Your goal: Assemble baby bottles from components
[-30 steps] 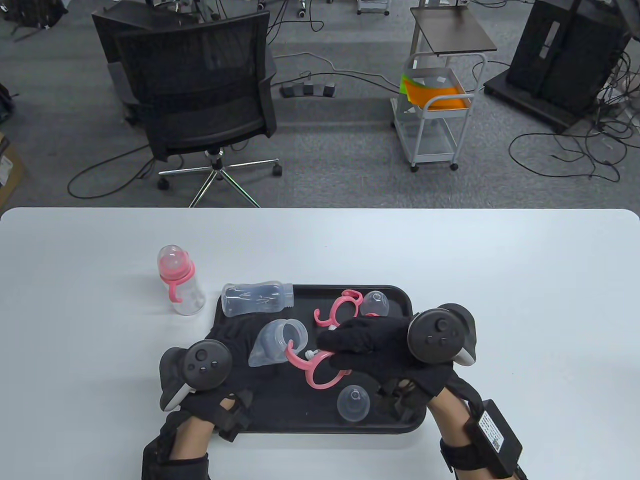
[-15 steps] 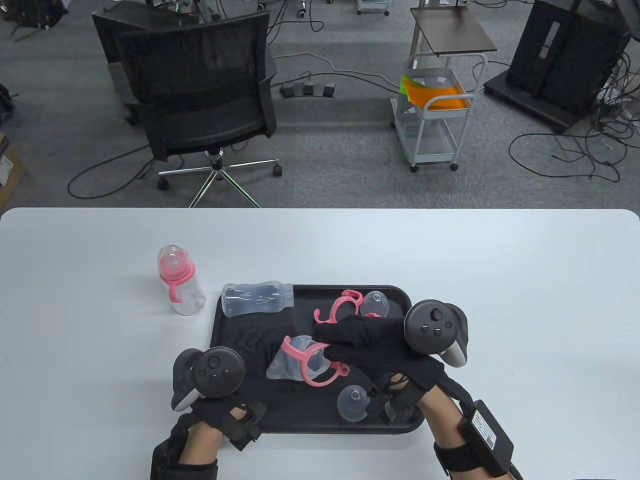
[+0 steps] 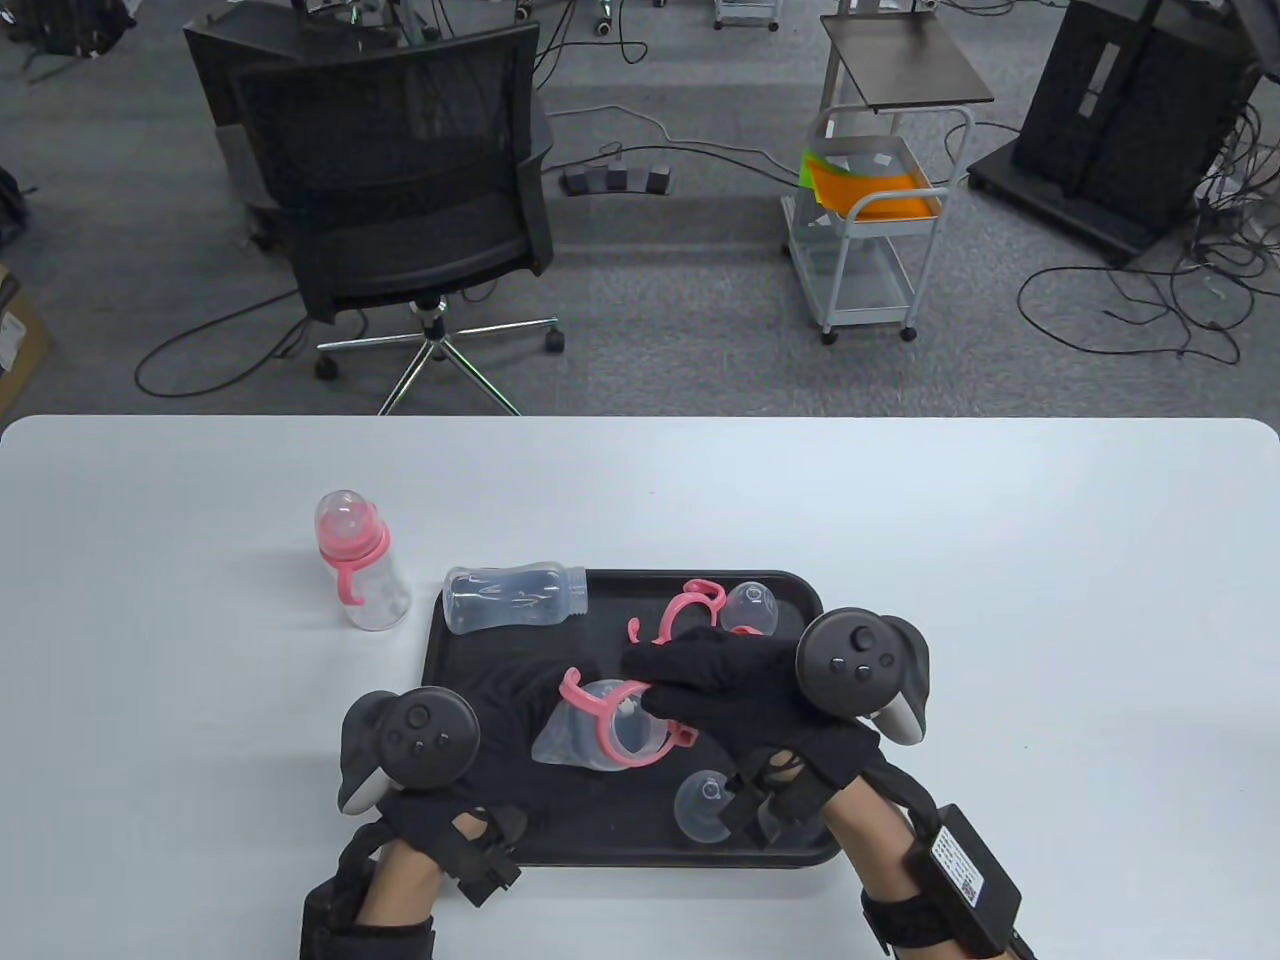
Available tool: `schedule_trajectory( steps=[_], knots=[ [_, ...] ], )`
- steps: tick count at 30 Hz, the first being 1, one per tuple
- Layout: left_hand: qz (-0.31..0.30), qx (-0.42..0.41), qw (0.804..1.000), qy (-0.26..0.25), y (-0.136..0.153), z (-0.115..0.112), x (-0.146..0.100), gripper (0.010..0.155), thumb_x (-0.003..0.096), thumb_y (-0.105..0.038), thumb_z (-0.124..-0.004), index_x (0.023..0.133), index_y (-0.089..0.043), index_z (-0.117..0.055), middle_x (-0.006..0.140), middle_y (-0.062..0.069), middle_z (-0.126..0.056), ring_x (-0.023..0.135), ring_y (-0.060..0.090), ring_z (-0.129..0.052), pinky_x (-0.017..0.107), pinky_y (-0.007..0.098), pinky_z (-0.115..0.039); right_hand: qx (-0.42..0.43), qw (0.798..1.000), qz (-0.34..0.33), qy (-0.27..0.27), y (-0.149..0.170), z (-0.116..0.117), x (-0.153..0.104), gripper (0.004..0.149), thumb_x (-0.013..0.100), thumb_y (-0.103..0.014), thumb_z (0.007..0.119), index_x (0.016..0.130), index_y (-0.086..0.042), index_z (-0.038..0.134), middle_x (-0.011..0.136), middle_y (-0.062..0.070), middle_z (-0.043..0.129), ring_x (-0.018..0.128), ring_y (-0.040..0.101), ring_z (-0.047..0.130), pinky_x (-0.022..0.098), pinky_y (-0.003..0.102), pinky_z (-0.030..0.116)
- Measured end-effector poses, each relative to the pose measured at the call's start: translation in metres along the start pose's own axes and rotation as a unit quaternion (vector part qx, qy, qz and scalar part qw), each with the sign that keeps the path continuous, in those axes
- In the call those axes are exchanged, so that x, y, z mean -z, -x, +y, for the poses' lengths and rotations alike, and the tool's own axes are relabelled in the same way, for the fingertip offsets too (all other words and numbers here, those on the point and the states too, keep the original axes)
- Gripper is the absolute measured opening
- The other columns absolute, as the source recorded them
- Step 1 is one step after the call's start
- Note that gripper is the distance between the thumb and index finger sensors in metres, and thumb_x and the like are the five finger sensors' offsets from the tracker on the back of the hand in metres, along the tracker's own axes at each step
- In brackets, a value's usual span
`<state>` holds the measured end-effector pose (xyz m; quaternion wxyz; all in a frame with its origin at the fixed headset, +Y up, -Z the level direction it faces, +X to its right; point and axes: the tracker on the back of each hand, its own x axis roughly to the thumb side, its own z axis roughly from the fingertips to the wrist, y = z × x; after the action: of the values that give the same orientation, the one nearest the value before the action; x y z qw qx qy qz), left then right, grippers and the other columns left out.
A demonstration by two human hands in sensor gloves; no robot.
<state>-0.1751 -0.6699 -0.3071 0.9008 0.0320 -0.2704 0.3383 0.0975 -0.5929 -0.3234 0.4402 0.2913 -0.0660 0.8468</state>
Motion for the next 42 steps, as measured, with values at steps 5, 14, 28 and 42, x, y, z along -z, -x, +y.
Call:
schedule_trajectory(
  steps=[5, 14, 28, 42],
  knots=[
    [-0.01, -0.027, 1.0, 0.007, 0.001, 0.001, 0.0, 0.098, 0.0302, -0.057, -0.112, 0.11, -0.035, -0.059, 0.11, -0.003, -0.069, 0.103, 0.037, -0.076, 0.075, 0.073, -0.047, -0.038, 0.999, 0.005, 0.018, -0.002, 0.007, -0.001, 0.042, 0.036, -0.033, 0.095, 0.077, -0.027, 0.097, 0.075, 0.006, 0.096, 0.045, 0.017, 0.107, 0.041, 0.037, 0.095],
    [-0.009, -0.056, 0.998, 0.016, 0.005, 0.0, 0.0, 0.098, 0.0303, -0.057, -0.112, 0.11, -0.033, -0.06, 0.109, -0.002, -0.07, 0.101, 0.037, -0.078, 0.075, 0.073, -0.048, -0.072, 0.997, -0.025, 0.002, -0.002, 0.022, -0.003, 0.053, 0.042, -0.048, 0.077, 0.085, -0.021, 0.091, 0.086, 0.008, 0.09, 0.063, 0.026, 0.102, 0.051, 0.045, 0.088],
    [-0.023, -0.072, 0.995, 0.058, 0.007, -0.002, 0.001, 0.099, 0.0281, -0.06, -0.114, 0.108, -0.03, -0.063, 0.106, -0.001, -0.074, 0.097, 0.033, -0.083, 0.074, 0.075, -0.048, -0.067, 0.983, -0.066, -0.157, -0.004, 0.04, -0.002, 0.09, 0.031, -0.056, 0.094, 0.105, -0.019, 0.059, 0.103, 0.014, 0.069, 0.09, 0.045, 0.077, 0.06, 0.058, 0.077],
    [-0.014, -0.129, 0.992, 0.002, 0.014, 0.009, -0.003, 0.099, 0.0284, -0.059, -0.114, 0.108, -0.03, -0.062, 0.107, -0.001, -0.072, 0.1, 0.036, -0.079, 0.074, 0.074, -0.047, -0.16, 0.984, 0.075, 0.021, 0.032, -0.049, -0.016, 0.074, 0.038, -0.055, 0.084, 0.1, -0.016, 0.071, 0.092, 0.013, 0.083, 0.074, 0.037, 0.094, 0.049, 0.048, 0.087]
  ],
)
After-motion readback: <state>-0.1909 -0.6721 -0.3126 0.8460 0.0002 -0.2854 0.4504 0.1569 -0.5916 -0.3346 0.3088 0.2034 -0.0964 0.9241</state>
